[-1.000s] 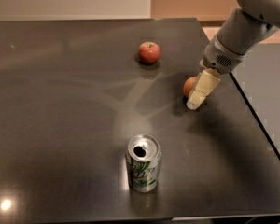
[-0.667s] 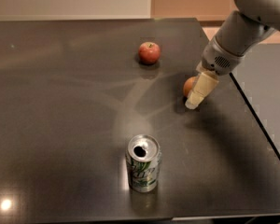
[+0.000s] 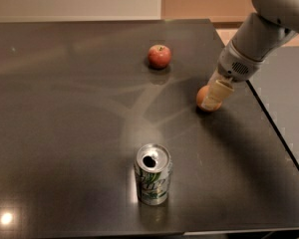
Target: Move orange near 7up can
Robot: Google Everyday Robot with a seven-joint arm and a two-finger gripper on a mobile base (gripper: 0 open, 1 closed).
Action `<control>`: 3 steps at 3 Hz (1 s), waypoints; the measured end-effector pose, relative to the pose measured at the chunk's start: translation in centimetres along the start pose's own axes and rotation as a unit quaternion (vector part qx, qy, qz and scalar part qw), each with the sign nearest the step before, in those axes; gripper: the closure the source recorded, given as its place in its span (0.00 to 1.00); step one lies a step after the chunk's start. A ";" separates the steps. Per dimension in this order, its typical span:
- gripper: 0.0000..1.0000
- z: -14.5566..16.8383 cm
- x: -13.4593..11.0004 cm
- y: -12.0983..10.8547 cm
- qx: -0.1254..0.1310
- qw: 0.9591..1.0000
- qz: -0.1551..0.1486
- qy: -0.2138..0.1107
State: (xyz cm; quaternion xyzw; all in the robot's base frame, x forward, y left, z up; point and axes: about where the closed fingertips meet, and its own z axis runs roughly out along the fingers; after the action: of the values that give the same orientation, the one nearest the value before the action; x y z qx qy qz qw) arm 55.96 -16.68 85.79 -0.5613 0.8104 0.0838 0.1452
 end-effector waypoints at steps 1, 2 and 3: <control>0.85 -1.3 -0.5 1.2 0.000 0.999 -0.034 -0.009; 1.00 -3.0 -0.9 3.8 -0.011 0.996 -0.079 -0.027; 1.00 -4.2 -1.0 7.6 -0.039 0.990 -0.133 -0.040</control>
Offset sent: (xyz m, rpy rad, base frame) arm -0.0739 0.0216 0.0563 0.0803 -0.0718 0.2879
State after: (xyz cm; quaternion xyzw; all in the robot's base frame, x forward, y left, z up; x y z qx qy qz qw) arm 48.61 -14.37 89.83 -0.6654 0.7185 0.1175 0.1651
